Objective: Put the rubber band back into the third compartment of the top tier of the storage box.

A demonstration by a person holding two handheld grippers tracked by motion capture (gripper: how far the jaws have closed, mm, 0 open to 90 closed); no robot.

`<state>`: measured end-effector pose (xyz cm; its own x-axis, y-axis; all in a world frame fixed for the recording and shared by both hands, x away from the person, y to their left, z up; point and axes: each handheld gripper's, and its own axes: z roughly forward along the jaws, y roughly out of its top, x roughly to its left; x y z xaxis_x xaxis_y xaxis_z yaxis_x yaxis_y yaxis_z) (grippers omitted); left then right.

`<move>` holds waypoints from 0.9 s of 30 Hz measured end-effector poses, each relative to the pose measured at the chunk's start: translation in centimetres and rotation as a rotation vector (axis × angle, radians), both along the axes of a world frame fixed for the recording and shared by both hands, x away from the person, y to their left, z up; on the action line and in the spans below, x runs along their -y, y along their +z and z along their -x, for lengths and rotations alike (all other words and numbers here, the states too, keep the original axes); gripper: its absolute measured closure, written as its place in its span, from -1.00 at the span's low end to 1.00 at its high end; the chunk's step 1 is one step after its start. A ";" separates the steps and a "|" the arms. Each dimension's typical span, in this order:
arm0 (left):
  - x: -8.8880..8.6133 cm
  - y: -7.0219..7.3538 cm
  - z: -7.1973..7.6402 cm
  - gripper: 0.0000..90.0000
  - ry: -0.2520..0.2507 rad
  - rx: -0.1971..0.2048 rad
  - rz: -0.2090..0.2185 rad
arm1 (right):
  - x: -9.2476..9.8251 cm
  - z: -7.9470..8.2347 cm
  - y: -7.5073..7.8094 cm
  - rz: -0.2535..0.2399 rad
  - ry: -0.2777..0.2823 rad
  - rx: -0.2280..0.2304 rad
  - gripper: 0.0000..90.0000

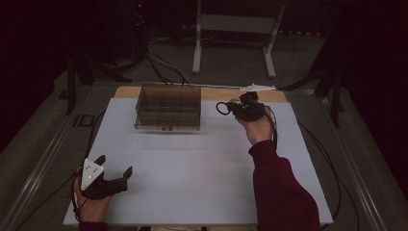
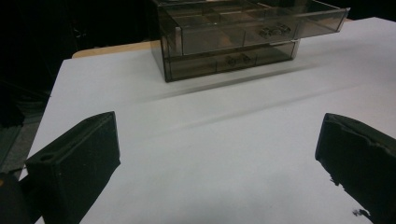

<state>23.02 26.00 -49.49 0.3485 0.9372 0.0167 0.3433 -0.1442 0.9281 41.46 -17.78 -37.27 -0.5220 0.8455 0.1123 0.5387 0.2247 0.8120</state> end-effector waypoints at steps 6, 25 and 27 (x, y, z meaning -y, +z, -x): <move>0.0 0.0 0.0 -0.98 -0.001 0.001 0.002 | -0.4 -0.2 -0.1 -0.015 0.005 0.001 0.95; 0.0 0.0 0.1 -0.98 -0.006 0.004 0.009 | -2.1 -0.9 -0.8 -0.066 0.033 0.016 0.95; 0.0 0.1 0.1 -0.98 -0.008 0.006 0.009 | -2.3 -1.0 -0.8 -0.062 0.034 0.018 0.95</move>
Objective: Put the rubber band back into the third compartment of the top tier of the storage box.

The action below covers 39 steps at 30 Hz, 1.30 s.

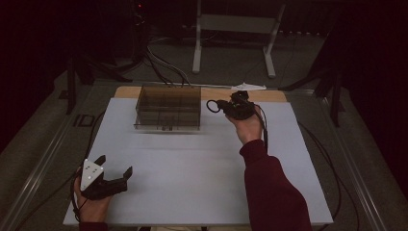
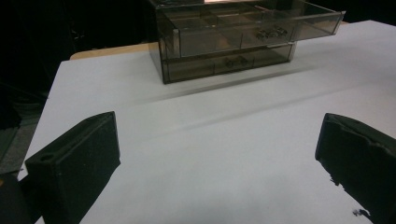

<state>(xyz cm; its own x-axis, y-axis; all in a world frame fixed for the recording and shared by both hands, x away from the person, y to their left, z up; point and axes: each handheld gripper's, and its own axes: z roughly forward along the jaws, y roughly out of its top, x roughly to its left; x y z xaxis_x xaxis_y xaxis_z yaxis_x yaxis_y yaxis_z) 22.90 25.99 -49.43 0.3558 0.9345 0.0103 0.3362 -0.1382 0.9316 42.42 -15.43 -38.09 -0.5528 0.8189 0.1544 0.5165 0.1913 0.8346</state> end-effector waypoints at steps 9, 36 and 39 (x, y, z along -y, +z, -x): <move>0.0 0.0 0.0 -0.98 -0.004 0.008 0.009 | -0.8 -0.4 0.2 0.006 0.007 0.007 0.95; -0.1 0.0 0.1 -0.98 0.000 0.001 0.011 | -3.1 -1.1 0.1 0.018 0.027 0.002 0.95; -0.1 0.0 0.1 -0.98 0.002 0.000 0.011 | -3.4 -1.2 0.2 0.019 0.030 0.003 0.95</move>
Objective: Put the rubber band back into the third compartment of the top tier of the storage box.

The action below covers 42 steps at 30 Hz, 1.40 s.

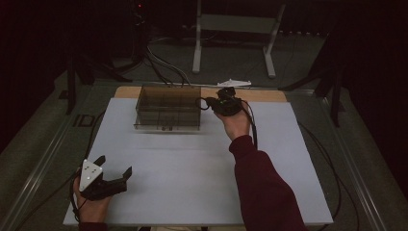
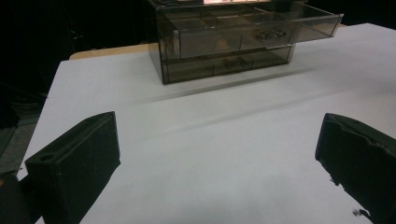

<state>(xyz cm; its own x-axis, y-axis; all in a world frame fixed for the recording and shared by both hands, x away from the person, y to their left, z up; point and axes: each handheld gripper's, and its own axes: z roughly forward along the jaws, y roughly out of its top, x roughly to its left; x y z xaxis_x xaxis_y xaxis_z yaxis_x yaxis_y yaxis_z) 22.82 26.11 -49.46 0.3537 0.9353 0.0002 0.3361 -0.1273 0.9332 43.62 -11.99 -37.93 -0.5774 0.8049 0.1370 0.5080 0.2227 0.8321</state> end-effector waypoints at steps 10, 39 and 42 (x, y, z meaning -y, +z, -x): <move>0.0 0.0 0.0 -0.98 0.003 0.001 -0.005 | -1.1 -0.2 -0.2 0.005 -0.002 -0.005 0.95; -0.3 0.1 0.1 -0.98 0.017 0.011 0.012 | -3.7 -0.5 -1.7 0.008 0.017 -0.027 0.95; -0.3 0.1 0.1 -0.98 0.018 0.011 0.012 | -3.9 -0.7 -2.0 0.014 0.015 -0.032 0.95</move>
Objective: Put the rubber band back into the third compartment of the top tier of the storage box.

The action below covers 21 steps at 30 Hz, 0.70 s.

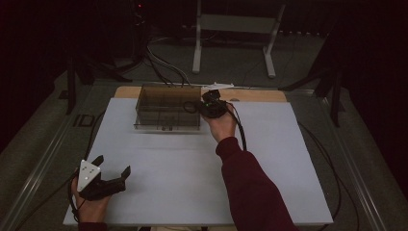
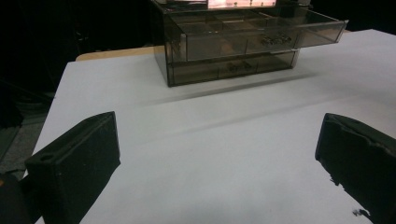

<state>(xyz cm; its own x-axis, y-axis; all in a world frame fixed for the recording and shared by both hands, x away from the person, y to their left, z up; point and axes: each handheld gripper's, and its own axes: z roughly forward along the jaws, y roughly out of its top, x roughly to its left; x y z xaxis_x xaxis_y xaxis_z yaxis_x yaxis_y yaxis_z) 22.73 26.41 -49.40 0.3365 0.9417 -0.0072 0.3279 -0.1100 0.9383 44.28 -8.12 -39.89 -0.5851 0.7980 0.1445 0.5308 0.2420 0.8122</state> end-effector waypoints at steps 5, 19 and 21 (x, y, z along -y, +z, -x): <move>0.0 0.0 0.0 -0.98 0.000 -0.001 0.000 | -0.3 -0.2 -0.5 0.012 -0.004 -0.010 0.95; -0.2 0.0 0.1 -0.98 0.004 0.002 0.007 | -1.0 -0.7 -2.5 0.064 -0.023 -0.061 0.94; -0.2 0.1 0.1 -0.98 0.004 0.005 0.007 | -1.3 -0.8 -3.0 0.081 -0.022 -0.074 0.94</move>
